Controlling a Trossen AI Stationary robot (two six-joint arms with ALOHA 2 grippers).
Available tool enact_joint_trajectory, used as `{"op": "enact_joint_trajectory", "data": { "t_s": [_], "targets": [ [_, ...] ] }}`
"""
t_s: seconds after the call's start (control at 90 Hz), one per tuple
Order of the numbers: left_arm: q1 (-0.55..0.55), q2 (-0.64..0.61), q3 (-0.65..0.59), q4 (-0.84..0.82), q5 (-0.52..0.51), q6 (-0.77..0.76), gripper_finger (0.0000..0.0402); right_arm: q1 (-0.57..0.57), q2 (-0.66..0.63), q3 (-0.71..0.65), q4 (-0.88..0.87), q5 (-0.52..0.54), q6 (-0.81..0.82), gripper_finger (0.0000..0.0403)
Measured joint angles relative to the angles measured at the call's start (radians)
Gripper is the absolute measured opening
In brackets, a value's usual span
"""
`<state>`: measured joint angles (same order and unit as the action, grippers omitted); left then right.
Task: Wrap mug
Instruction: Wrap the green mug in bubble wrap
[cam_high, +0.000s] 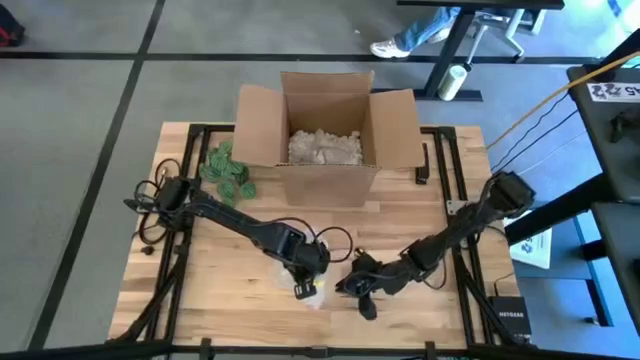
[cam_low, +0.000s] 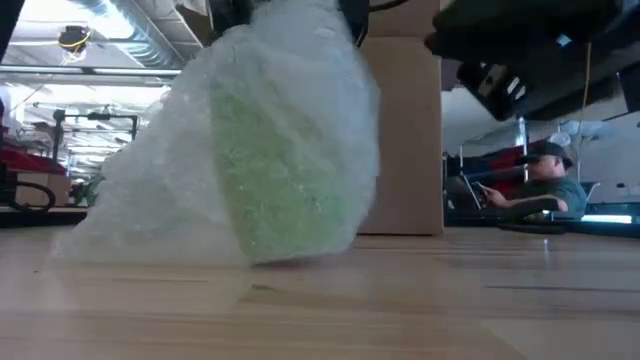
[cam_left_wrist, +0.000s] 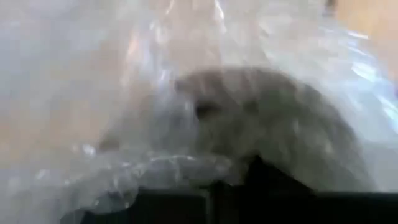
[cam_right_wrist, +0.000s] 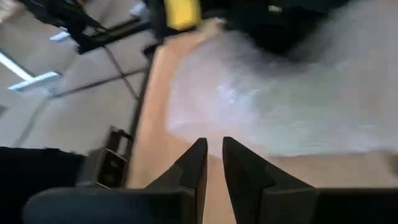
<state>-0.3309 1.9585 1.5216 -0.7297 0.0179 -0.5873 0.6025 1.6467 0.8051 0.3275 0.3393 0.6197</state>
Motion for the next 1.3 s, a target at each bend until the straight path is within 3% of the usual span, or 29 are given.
{"op": "enact_joint_trajectory", "data": {
  "t_s": [0.411, 0.822, 1.011, 1.3],
  "targets": [
    [-0.010, -0.006, 0.079, -0.073, -0.004, 0.011, 0.0009, -0.017, -0.062, 0.004, -0.164, 0.020, -0.020, 0.0037],
    [-0.020, -0.036, 0.082, -0.121, -0.016, -0.002, 0.0009, -0.082, -0.062, 0.198, -0.311, 0.013, -0.233, 0.0037],
    [-0.055, -0.107, 0.083, -0.132, -0.107, 0.000, 0.0009, -0.099, -0.062, 0.206, -0.463, 0.115, -0.214, 0.0037],
    [-0.126, -0.224, 0.083, -0.222, -0.390, -0.032, 0.0009, -0.106, -0.062, 0.206, -0.468, 0.060, -0.174, 0.0037]
  ]
}}
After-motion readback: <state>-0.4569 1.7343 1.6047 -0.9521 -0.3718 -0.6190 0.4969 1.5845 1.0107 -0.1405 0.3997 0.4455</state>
